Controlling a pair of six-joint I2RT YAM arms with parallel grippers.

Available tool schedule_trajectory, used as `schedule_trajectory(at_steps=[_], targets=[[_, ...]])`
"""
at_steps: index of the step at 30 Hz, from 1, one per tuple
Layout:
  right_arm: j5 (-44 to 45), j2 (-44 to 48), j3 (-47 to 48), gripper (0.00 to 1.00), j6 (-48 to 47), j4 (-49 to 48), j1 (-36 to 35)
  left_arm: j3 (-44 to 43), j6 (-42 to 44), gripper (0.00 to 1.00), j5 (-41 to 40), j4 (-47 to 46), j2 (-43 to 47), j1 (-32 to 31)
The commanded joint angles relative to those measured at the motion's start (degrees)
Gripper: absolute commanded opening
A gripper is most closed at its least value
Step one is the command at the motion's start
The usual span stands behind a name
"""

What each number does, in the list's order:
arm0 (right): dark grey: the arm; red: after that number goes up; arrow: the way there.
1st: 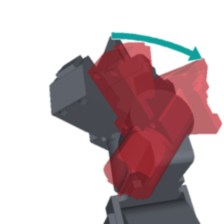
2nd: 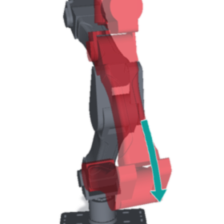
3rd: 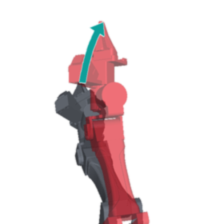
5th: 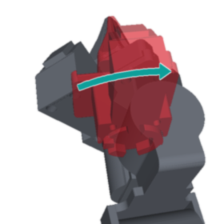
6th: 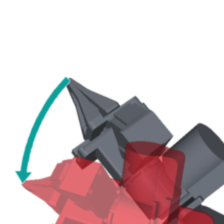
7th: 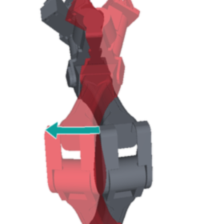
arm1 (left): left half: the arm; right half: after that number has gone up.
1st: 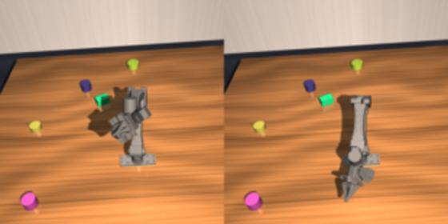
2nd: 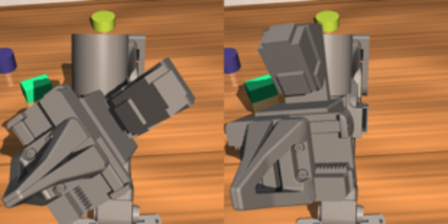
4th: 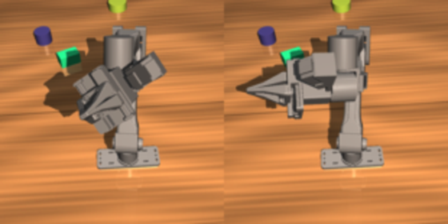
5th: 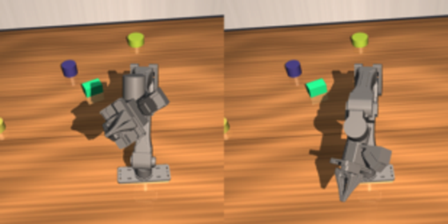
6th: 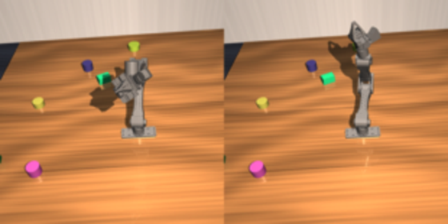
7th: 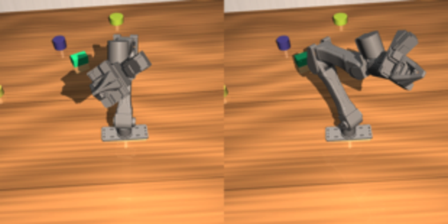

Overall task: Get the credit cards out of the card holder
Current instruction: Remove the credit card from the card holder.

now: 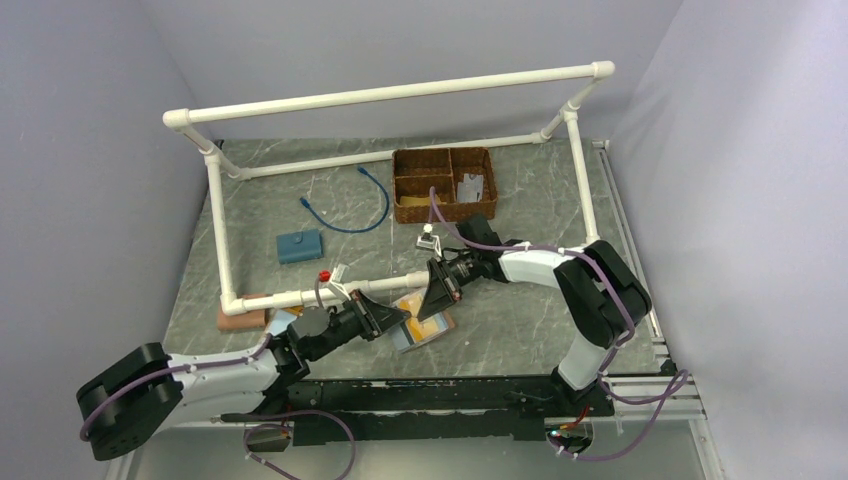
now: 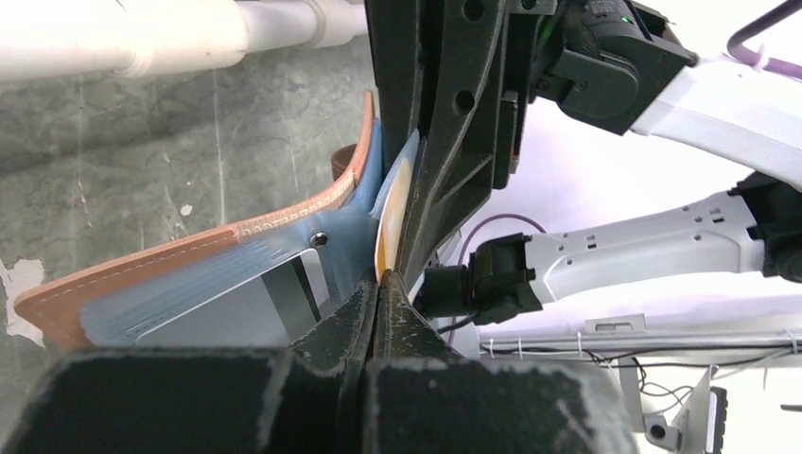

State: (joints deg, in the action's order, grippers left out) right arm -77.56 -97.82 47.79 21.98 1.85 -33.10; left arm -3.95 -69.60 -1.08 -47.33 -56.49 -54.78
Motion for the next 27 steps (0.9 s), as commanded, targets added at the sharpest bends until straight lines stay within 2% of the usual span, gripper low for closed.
schedule_trajectory(at_steps=[1,3,6,12,21,27], targets=[[-3.06,0.1,1.03,0.08,-2.63,0.12,-0.28,1.91,2.25,0.0,0.55,-0.27,5.44,0.18],[-3.55,-0.15,1.24,0.13,-3.79,0.8,-0.24,2.32,2.83,0.0,0.55,3.42,8.96,0.18],[-4.29,-0.6,1.73,0.13,-6.5,2.39,-0.14,3.15,3.3,0.0,0.05,9.21,14.88,0.36],[-3.89,-1.67,2.76,0.02,-10.83,6.44,-0.16,3.87,3.04,0.0,-0.58,19.68,25.74,0.55],[10.11,-4.27,6.47,0.01,-20.9,18.42,-0.19,1.08,2.95,0.0,-1.07,40.0,34.09,0.73],[18.41,-4.59,9.55,0.02,-28.01,25.21,-0.71,-1.76,4.68,0.0,-1.79,46.79,36.07,0.78]])
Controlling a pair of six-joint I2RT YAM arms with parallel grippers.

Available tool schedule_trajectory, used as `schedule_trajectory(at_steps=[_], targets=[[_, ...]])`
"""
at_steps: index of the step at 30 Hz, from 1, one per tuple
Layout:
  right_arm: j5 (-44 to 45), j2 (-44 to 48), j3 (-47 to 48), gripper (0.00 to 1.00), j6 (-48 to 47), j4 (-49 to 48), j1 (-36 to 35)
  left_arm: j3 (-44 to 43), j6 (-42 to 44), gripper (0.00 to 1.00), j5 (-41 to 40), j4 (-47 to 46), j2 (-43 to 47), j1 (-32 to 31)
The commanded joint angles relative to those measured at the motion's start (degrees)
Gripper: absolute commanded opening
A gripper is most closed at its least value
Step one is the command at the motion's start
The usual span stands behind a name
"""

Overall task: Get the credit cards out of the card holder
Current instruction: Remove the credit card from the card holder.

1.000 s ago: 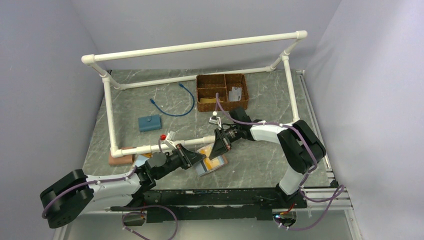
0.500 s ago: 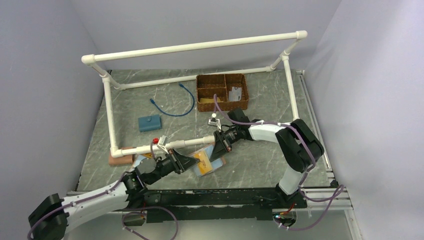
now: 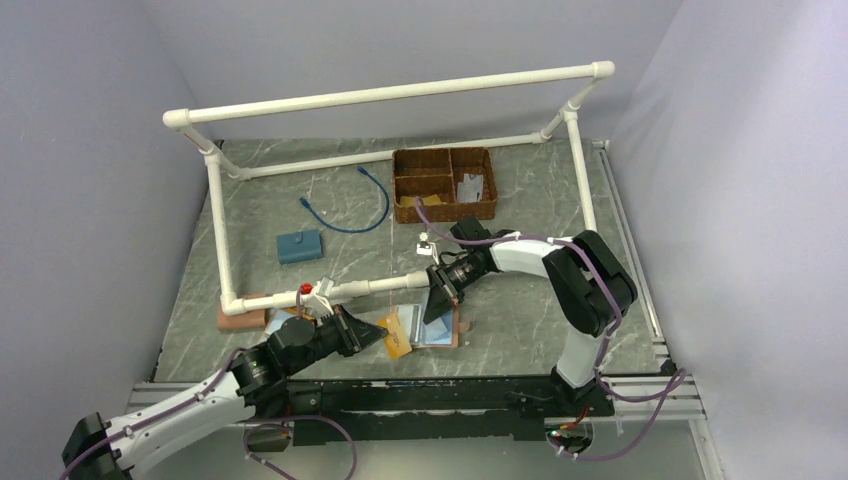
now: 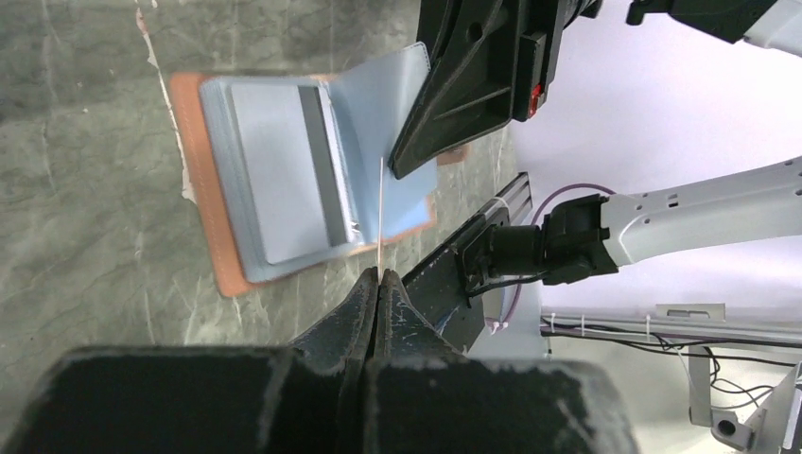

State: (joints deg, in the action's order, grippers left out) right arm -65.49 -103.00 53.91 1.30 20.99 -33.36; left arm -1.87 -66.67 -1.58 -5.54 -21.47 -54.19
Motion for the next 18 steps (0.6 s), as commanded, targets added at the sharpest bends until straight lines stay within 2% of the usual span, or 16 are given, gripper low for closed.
schedule_trajectory(at_steps=[1,5,7,12,16,18], targets=[[7.62,0.75,3.97,0.02,-8.68,6.95,-0.61,-4.04,1.99,0.0,-1.34,5.35,1.07,0.22],[12.74,2.09,6.56,0.04,-14.29,12.16,-0.65,-4.2,2.79,0.0,-0.78,4.24,0.47,0.3],[14.82,2.45,8.03,0.1,-18.7,16.04,-0.65,-4.11,3.5,0.0,-0.26,2.18,-0.35,0.27],[18.65,1.11,13.45,0.18,-30.63,29.6,-0.01,-4.39,8.11,0.0,2.12,-4.77,-4.12,0.29],[22.83,5.76,11.29,0.31,-32.23,28.66,0.23,-6.04,12.66,0.0,5.04,-8.75,-8.6,0.34],[26.21,7.82,10.27,0.34,-32.17,27.21,0.74,-7.6,14.87,0.0,6.24,-8.68,-10.68,0.36]])
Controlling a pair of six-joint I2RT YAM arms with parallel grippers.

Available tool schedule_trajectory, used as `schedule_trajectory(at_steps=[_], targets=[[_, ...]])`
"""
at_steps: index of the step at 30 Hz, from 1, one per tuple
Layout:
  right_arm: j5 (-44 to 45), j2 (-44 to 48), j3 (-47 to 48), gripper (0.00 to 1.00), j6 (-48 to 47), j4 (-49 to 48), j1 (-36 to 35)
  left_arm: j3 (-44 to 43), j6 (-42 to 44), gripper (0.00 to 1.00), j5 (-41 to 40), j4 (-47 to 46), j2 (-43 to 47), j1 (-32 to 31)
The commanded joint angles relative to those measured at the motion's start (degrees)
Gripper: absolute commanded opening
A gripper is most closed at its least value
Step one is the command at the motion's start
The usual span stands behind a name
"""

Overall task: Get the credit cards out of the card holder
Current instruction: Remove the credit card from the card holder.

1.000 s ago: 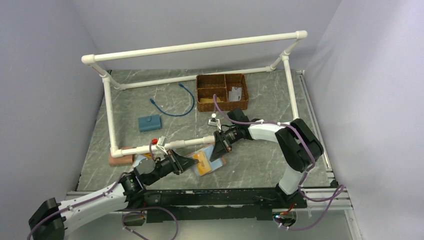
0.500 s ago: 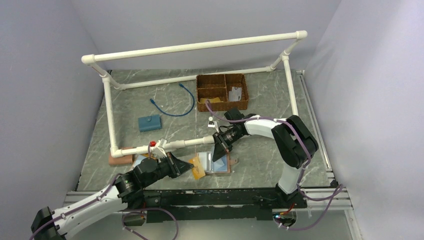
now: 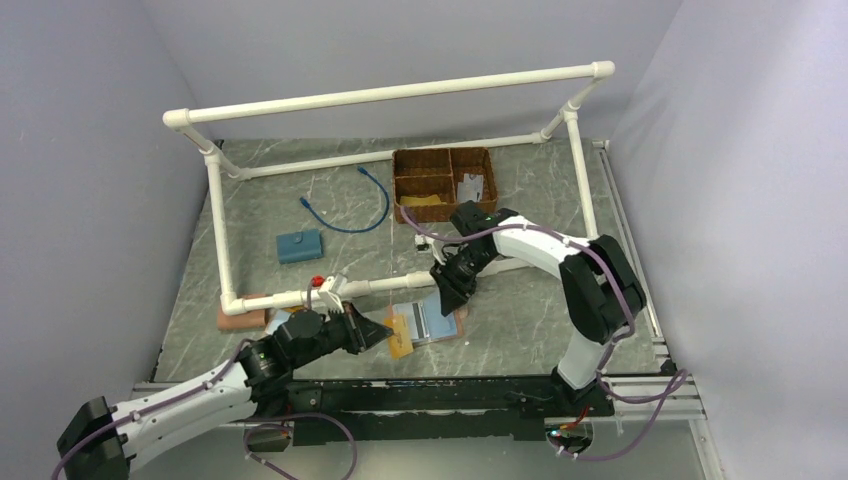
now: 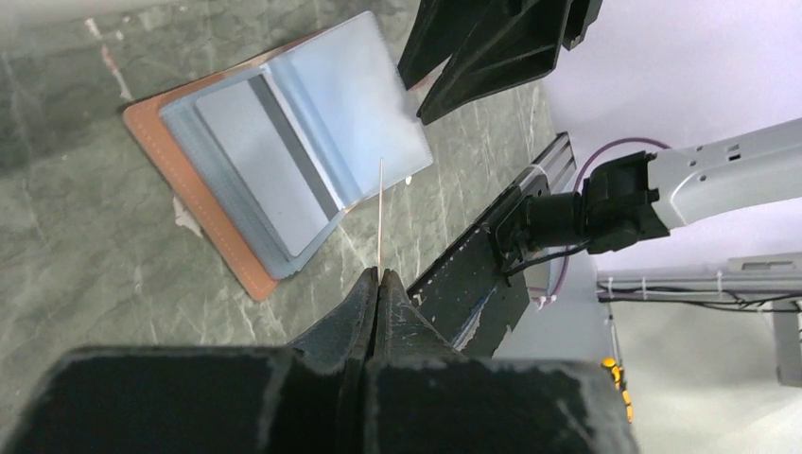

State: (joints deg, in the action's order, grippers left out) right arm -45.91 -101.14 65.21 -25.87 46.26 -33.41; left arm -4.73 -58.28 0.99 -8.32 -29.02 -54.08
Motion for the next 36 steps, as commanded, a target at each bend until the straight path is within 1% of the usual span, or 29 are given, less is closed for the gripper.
schedule_trajectory(at_steps=[1,5,8,12,15,17,18,20,21,22,23,25,27,28,31,32,33,36], targets=[[7.86,7.08,-1.34,0.34,-4.99,1.18,1.31,-5.8,7.56,0.0,4.24,-5.5,-4.06,0.29],[8.51,9.98,-1.75,0.34,-6.11,0.67,4.53,-8.87,11.65,0.0,5.12,-3.14,-7.46,0.38],[7.17,13.1,-1.75,0.35,-8.2,1.09,6.4,-9.59,14.03,0.0,6.35,-4.35,-9.74,0.36],[1.3,17.97,-1.27,0.37,-12.33,2.47,7.04,-9.46,16.93,0.0,9.79,-9.23,-12.16,0.34],[-3.77,20.91,0.86,0.42,-16.16,3.62,7.06,-10.51,20.14,0.0,13.27,-10.5,-13.86,0.31],[-7.68,22.64,2.15,0.51,-20.94,4.67,7.05,-11.8,22.53,0.0,15.29,-10.18,-14.92,0.38],[-10.18,23.23,2.23,0.58,-24.74,5.5,7.04,-12.64,23.73,0.0,16.09,-9.89,-15.48,0.38],[-16.78,24.23,0.51,0.78,-37.73,9.3,7.05,-13.72,26.11,0.0,17.63,-9.43,-16.58,0.4],[-19.63,24.59,-0.27,0.82,-47.68,12.98,6.98,-14.21,27.2,0.0,18.14,-9.36,-17.14,0.34],[-22.56,24.7,-1.5,0.89,-57.06,16.9,6.96,-14.59,28.44,0.0,18.62,-9.49,-17.7,0.31],[-25.06,24.59,-2.31,0.93,-61.46,18.3,6.99,-15.02,29.62,0.0,19.08,-9.66,-18.29,0.3],[-28.9,23.8,-2.94,0.94,-58.77,16.1,6.98,-15.69,31.47,0.0,19.91,-10.3,-19.68,0.38],[-27.69,22.78,-2.34,0.94,-57.32,16.18,6.95,-16.24,32.78,0.0,20.53,-11.12,-21.09,0.38],[-27.08,22.67,-2.51,0.94,-54.87,14.72,6.95,-16.56,33.32,0.0,20.88,-11.56,-21.84,0.36],[-27.42,23.46,-5.64,0.93,-39.25,3.41,7.03,-17.7,35.08,0.0,21.81,-12.98,-24.66,0.32],[-27.53,23.36,-6.56,0.93,-35.71,0.71,6.96,-18.34,35.5,0.0,21.7,-12.85,-25.47,0.37],[-27.54,23.25,-7.12,0.93,-32.83,-1.18,6.91,-19.05,35.99,0.0,21.68,-12.66,-26.34,0.38],[-27.03,22.03,-8.27,0.91,-29.0,-3.7,6.04,-20.63,36.8,0.0,21.22,-12.53,-28.25,0.33]])
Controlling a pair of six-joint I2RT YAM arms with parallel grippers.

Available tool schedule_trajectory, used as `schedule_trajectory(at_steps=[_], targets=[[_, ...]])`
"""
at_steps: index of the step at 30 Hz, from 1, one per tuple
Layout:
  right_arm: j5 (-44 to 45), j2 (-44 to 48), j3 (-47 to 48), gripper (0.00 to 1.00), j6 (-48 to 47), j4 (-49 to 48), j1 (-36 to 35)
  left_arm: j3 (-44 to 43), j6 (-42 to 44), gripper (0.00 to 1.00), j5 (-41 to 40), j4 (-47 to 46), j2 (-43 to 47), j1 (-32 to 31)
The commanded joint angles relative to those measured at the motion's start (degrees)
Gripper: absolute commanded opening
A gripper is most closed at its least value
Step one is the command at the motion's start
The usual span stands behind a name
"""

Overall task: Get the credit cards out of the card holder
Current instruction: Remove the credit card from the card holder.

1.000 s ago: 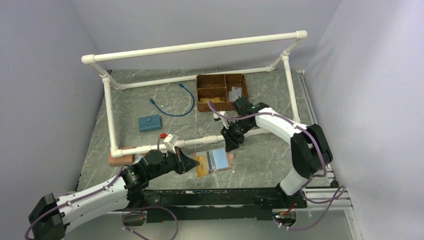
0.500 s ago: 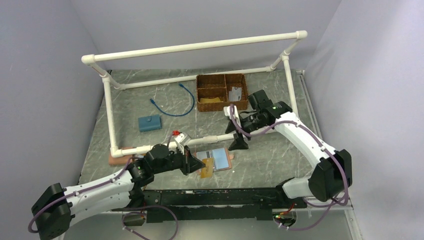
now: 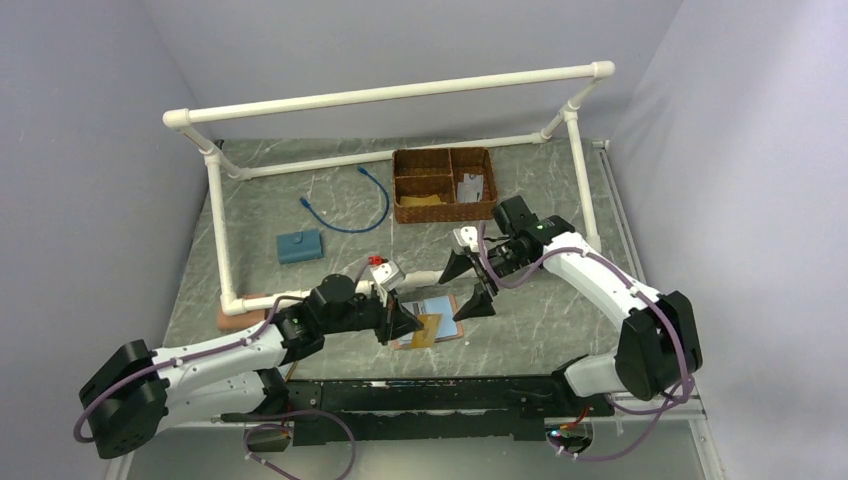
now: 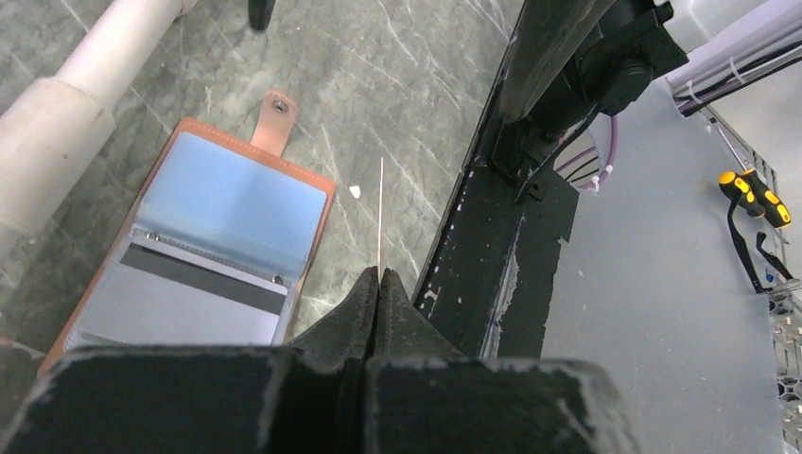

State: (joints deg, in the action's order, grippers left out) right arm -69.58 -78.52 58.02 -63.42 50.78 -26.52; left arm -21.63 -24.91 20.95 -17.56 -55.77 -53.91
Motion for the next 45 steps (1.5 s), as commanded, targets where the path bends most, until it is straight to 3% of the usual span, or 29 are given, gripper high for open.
schedule_trajectory(at_steps=[1,8,14,26,29,33,37,45], targets=[[-2.88,-1.03,-1.25,0.91,9.15,-8.75,-1.21,-3.91,3.52,0.0,0.83,-3.52,-1.89,0.13],[1.02,-4.47,-0.34,0.8,11.3,-8.62,-4.85,-3.4,2.76,0.0,-0.26,-6.44,-3.54,0.03],[1.29,-5.84,0.25,0.54,10.63,-7.31,-5.62,-3.13,2.76,0.0,-1.21,-6.39,-3.26,-0.02],[1.05,-7.73,1.72,0.19,7.38,-3.78,-6.49,-2.18,2.24,0.0,-2.09,-6.32,-1.89,0.01],[0.66,-8.31,2.61,0.0,5.01,-1.47,-6.52,-1.8,1.85,0.0,-2.63,-6.43,-1.57,0.02],[0.08,-8.48,2.95,0.0,1.38,1.29,-6.52,-1.67,0.7,0.0,-3.94,-5.75,-1.22,0.03],[0.61,-9.48,4.7,0.0,-2.28,5.08,-6.43,-0.66,-2.91,0.18,-7.55,-4.75,0.41,0.02],[2.23,-9.87,6.21,0.0,-2.96,6.95,-6.09,1.79,-10.78,0.71,-15.23,-0.29,7.86,0.11]])
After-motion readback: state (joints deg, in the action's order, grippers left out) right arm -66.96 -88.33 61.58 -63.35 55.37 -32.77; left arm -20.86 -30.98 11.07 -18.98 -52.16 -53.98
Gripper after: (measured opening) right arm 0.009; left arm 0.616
